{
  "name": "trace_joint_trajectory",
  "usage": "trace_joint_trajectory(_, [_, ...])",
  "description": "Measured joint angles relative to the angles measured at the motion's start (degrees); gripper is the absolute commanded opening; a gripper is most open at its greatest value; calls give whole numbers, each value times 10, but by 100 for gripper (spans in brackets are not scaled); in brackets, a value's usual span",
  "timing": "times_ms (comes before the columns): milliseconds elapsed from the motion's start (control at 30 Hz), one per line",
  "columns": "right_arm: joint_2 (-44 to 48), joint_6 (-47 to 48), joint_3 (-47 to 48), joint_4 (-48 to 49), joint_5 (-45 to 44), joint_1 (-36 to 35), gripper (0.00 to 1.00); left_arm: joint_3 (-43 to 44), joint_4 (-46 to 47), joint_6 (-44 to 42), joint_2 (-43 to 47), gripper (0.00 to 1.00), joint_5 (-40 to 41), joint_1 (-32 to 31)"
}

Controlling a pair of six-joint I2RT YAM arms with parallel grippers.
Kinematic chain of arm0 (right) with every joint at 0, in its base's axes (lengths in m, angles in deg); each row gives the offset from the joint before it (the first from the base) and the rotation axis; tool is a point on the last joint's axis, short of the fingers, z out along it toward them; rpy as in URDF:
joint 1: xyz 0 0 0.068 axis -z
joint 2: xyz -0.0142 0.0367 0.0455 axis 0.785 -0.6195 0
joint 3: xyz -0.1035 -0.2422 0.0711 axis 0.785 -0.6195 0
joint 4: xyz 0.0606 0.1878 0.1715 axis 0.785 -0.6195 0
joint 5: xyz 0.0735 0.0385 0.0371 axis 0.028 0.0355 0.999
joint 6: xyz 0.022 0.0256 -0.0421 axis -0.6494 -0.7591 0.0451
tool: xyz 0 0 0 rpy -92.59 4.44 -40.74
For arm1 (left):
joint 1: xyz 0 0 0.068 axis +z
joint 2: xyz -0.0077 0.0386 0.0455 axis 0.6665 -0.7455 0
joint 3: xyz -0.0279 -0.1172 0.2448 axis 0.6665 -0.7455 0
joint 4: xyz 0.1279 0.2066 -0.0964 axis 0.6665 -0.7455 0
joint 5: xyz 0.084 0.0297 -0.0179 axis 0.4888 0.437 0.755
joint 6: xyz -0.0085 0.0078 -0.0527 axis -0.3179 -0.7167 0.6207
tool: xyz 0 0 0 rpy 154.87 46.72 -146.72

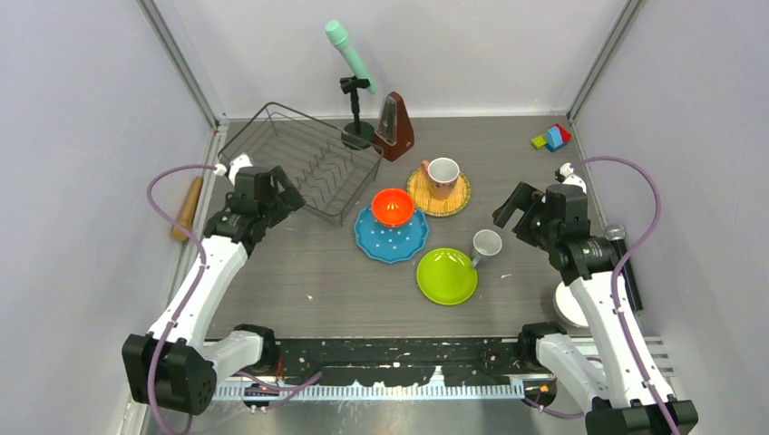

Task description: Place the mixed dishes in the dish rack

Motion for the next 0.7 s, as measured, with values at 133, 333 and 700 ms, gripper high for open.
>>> trace_joint_trajectory(133, [-20, -9, 6, 9, 0, 0, 91, 0, -1, 3, -5, 99, 0, 28])
trace_joint_trajectory(333, [-101, -42, 31, 39, 19, -3, 90, 4, -5, 37, -55, 94, 1, 56])
trace_joint_trajectory(700, [-239, -65, 108, 99, 5, -63, 89, 4, 51, 112, -135, 87, -8, 63])
